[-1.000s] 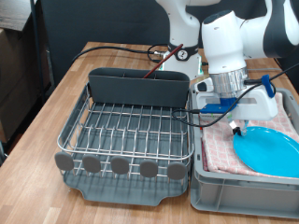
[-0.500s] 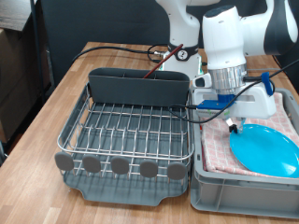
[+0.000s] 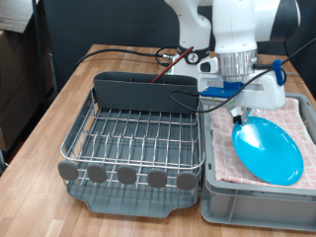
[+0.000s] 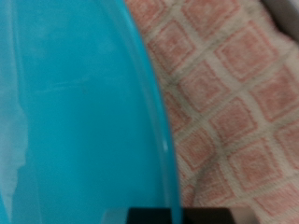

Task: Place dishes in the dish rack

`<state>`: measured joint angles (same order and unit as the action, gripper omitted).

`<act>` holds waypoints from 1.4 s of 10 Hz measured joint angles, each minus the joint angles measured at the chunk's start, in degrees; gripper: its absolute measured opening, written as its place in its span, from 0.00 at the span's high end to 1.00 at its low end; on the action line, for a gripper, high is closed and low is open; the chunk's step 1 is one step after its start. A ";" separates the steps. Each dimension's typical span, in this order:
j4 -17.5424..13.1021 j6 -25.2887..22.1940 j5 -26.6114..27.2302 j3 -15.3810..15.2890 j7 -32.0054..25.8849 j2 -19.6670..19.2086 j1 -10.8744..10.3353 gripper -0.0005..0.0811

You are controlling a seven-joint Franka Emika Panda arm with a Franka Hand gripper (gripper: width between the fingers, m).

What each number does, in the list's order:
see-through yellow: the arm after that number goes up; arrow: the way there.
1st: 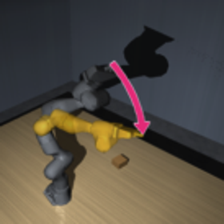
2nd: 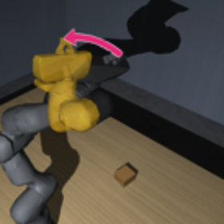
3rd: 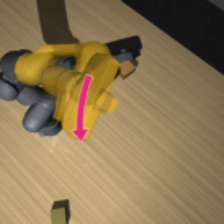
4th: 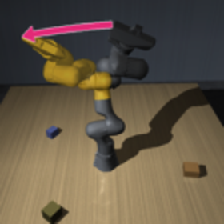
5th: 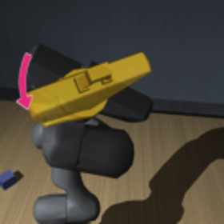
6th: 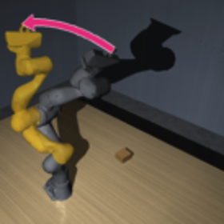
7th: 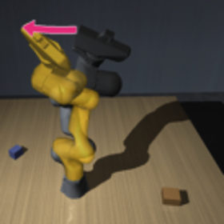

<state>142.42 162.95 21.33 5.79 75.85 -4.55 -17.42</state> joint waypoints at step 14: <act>-7.66 -39.45 -30.69 2.49 14.67 16.38 0.92 0.97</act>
<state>134.76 123.50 -9.35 8.29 90.53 11.82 -16.50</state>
